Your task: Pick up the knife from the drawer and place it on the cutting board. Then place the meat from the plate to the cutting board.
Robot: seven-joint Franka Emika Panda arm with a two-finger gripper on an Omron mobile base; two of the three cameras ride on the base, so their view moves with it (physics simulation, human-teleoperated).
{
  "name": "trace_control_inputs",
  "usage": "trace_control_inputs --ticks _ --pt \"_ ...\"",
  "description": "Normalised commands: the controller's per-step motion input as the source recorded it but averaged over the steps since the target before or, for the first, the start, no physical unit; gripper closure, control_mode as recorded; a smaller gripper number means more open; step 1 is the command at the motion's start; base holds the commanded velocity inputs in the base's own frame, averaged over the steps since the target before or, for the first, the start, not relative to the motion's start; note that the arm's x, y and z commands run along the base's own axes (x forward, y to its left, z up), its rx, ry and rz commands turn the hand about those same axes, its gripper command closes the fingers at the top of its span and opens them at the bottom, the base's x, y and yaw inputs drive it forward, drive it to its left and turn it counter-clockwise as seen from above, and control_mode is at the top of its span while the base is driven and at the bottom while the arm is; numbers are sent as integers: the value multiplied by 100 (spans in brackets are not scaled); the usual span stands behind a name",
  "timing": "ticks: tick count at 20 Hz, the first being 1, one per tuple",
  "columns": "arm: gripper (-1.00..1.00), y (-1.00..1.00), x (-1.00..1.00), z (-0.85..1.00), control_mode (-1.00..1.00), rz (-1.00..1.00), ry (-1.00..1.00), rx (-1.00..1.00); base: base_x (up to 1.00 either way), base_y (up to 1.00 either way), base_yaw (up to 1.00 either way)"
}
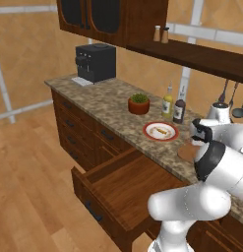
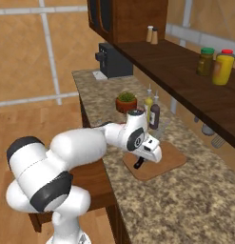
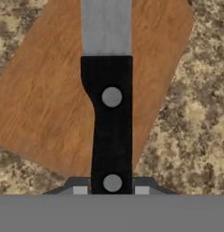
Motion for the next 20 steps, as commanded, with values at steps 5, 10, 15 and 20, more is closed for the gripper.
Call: trace_control_inputs --ticks 5,10,15,20 --pt "100 -51 60 -19 -100 0 1 1 0 0 0" --pt "100 -24 33 -34 -100 0 15 6 0 0 0" --pt "100 -10 23 -60 -100 0 22 11 0 0 0" --pt "-100 0 4 -43 -100 0 3 7 0 0 0"
